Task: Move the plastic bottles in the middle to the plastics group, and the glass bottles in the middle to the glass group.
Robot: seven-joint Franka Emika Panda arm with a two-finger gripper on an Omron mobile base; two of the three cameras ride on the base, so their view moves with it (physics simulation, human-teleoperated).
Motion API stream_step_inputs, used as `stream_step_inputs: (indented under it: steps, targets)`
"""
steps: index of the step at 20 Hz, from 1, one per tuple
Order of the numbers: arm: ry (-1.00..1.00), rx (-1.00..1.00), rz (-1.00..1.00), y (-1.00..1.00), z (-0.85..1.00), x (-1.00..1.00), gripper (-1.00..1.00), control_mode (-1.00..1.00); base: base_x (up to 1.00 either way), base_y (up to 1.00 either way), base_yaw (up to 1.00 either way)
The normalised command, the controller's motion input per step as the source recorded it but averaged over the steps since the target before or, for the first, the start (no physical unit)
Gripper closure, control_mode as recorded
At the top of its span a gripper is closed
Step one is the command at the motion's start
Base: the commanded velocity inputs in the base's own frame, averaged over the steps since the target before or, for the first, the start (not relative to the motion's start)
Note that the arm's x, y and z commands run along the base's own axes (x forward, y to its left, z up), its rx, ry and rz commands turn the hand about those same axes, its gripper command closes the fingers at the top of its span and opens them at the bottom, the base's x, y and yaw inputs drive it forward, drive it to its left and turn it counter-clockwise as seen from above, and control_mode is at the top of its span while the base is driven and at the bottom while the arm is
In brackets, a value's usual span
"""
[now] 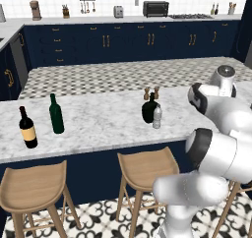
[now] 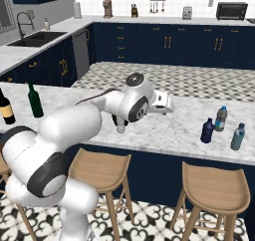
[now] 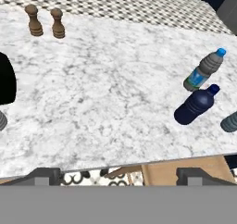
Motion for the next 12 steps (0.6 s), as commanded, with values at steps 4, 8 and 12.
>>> stream_step_inputs:
  steps: [4, 8, 12]
  targets:
    - [0.00, 0.07, 0.00, 0.86, 0.16, -0.06, -1.00, -1.00, 0.00, 0.00, 0.00]
    - [0.07, 0.02, 0.03, 1.00, 0.25, -0.13, -1.00, -1.00, 0.00, 0.00, 0.00]
    - [0.04, 0.03, 0.06, 1.00, 0.00, -0.04, -1.00, -1.00, 0.00, 0.00, 0.00]
